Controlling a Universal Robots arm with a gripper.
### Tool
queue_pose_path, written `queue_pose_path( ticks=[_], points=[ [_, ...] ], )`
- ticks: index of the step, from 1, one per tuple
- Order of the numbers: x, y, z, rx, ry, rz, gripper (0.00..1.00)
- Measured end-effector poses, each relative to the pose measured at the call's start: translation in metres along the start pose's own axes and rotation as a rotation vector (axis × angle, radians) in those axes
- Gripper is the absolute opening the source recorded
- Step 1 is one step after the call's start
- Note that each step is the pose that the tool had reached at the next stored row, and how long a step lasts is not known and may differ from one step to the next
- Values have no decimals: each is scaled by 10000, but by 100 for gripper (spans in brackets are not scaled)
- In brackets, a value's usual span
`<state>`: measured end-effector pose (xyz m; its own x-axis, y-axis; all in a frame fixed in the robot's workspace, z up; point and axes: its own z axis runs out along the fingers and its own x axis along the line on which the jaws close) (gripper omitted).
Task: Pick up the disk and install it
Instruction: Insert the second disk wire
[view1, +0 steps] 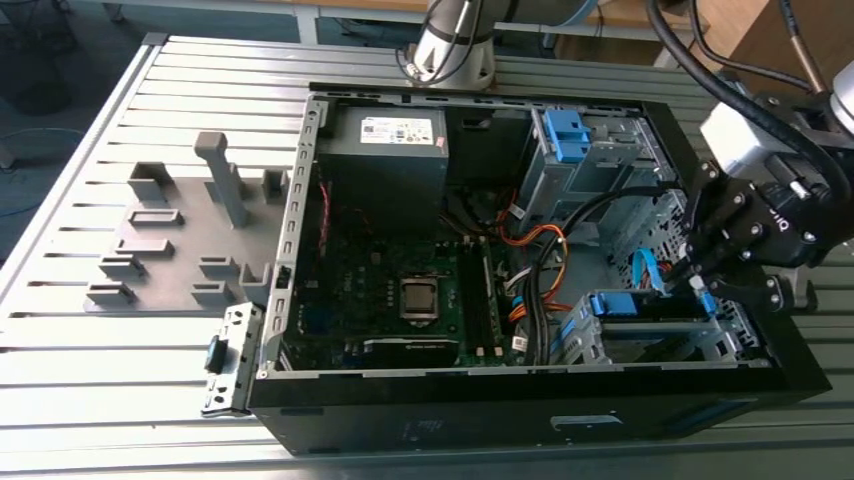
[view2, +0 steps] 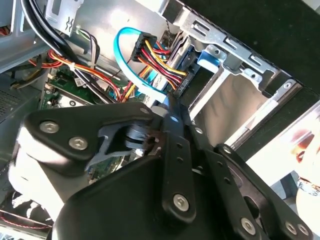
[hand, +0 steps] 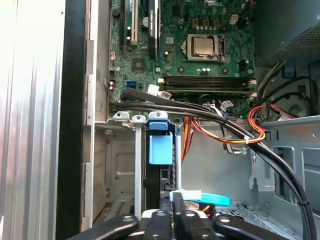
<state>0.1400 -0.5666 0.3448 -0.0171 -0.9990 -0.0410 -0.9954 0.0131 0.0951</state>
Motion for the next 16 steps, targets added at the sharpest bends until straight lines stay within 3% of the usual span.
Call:
queue_pose_path(
  ticks=[2,5,16],
  points=[
    [1,-2,16,-1,-13,-1,11],
    [3,-5,53,-7,-63,-6,11],
    [40,-15,139,-34,-101,-9,11]
  ],
)
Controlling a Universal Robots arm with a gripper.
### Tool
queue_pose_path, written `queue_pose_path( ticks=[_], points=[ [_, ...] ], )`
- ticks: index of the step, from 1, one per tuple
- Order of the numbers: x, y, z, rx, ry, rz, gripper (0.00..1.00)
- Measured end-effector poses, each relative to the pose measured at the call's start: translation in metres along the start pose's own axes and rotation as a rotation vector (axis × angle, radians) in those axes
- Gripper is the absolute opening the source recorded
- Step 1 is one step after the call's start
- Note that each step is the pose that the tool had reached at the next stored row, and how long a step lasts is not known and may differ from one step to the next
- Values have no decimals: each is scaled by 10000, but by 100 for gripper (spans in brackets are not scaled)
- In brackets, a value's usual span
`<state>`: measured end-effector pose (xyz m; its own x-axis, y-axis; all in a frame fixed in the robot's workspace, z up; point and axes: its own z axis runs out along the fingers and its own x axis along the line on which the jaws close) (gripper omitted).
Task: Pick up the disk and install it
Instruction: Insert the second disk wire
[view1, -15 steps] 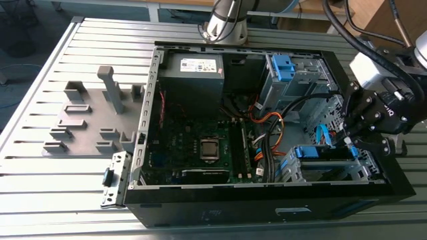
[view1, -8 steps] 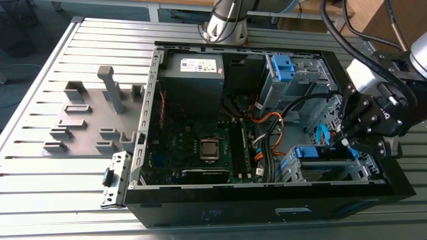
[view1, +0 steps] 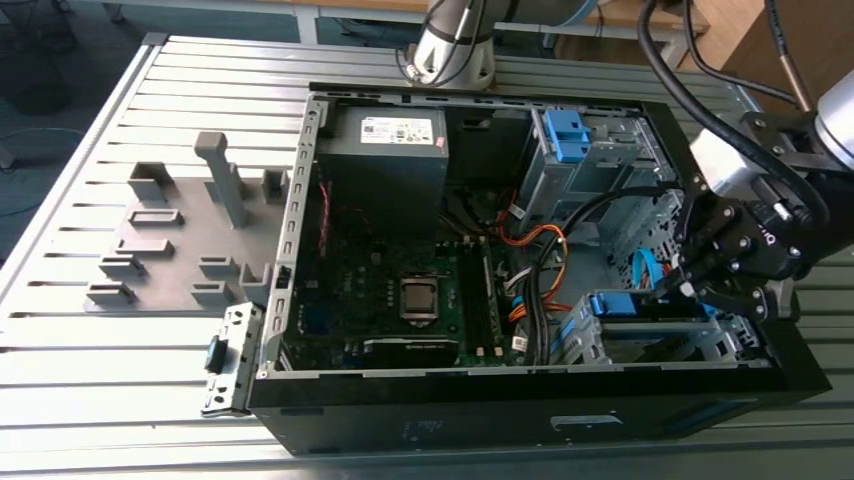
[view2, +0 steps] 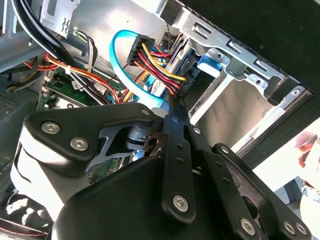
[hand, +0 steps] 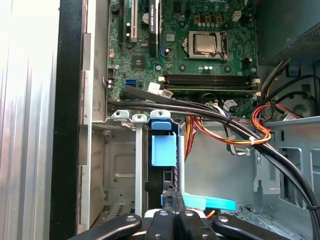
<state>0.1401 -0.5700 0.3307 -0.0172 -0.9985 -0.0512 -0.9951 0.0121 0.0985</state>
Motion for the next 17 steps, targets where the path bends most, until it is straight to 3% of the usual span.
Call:
queue_pose_path(
  ticks=[5,8,14,17],
  points=[
    [-1,0,-20,0,-35,-2,11],
    [-5,-13,-104,-2,-17,-2,11],
    [-10,-107,-169,-96,-42,2,11],
    [-14,-104,-245,-101,-45,3,11]
  ],
)
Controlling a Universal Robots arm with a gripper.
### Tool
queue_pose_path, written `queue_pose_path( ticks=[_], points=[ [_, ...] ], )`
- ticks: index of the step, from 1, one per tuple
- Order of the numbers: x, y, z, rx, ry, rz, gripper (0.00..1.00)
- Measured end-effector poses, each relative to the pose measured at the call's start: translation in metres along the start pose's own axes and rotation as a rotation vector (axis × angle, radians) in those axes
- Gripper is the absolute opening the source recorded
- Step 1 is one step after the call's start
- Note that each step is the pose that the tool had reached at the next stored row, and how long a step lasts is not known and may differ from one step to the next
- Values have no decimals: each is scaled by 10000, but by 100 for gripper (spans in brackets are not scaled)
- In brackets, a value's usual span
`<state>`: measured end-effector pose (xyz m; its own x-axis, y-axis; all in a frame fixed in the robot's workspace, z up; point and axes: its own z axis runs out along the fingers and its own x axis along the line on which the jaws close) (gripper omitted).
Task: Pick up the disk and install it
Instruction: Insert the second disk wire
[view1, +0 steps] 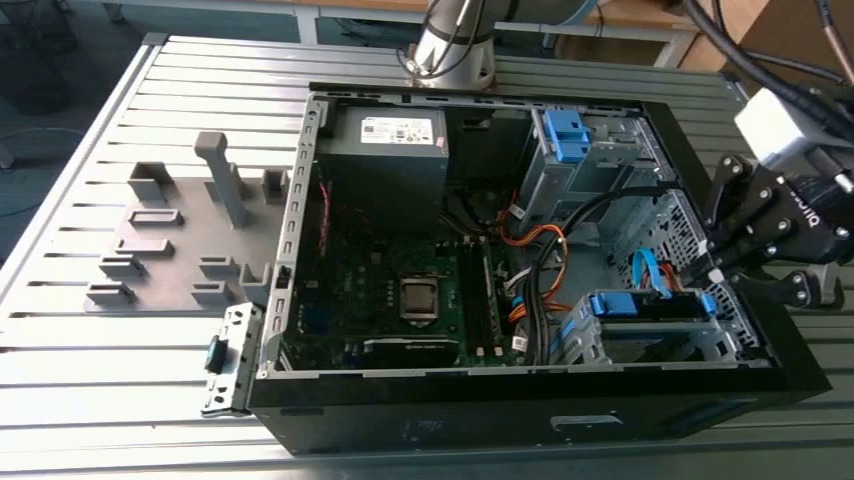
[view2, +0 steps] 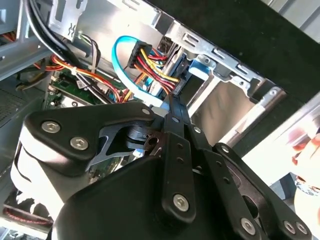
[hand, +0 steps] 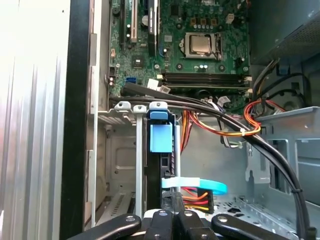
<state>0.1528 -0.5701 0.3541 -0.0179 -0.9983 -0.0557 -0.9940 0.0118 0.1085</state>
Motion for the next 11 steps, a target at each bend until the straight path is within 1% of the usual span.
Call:
queue_pose_path(
  ticks=[1,3,4,5,11],
  points=[
    [-1,2,-26,0,3,0,11],
    [-3,5,-54,0,-1,-1,11],
    [-2,5,-54,-2,-33,-5,11],
    [-3,5,-54,-2,-46,-7,11],
    [-3,5,-55,-2,-78,-10,11]
  ],
)
